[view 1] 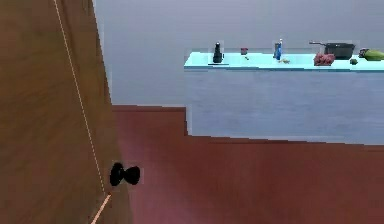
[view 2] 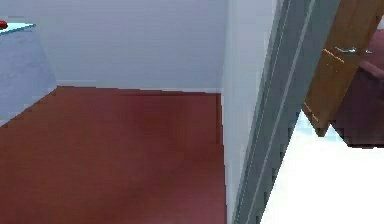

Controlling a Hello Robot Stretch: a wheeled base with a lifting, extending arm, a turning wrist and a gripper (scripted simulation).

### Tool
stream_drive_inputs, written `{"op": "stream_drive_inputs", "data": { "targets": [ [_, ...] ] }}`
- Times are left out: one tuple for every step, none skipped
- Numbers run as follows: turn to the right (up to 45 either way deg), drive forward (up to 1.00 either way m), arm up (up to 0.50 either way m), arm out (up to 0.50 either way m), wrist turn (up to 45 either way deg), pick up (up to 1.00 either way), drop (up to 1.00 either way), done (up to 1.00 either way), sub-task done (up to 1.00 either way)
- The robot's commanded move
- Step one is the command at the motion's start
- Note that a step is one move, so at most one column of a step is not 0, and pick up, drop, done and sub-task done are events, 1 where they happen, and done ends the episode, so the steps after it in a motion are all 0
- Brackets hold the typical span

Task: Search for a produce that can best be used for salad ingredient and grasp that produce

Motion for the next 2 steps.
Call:
{"op": "stream_drive_inputs", "data": {
  "targets": [
    [36.0, 0.0, 0.0, 0.0, 0.0, 0.0, 0.0, 0.0, 0.0],
    [0.0, 1.0, 0.0, 0.0, 0.0, 0.0, 0.0, 0.0, 0.0]
  ]
}}
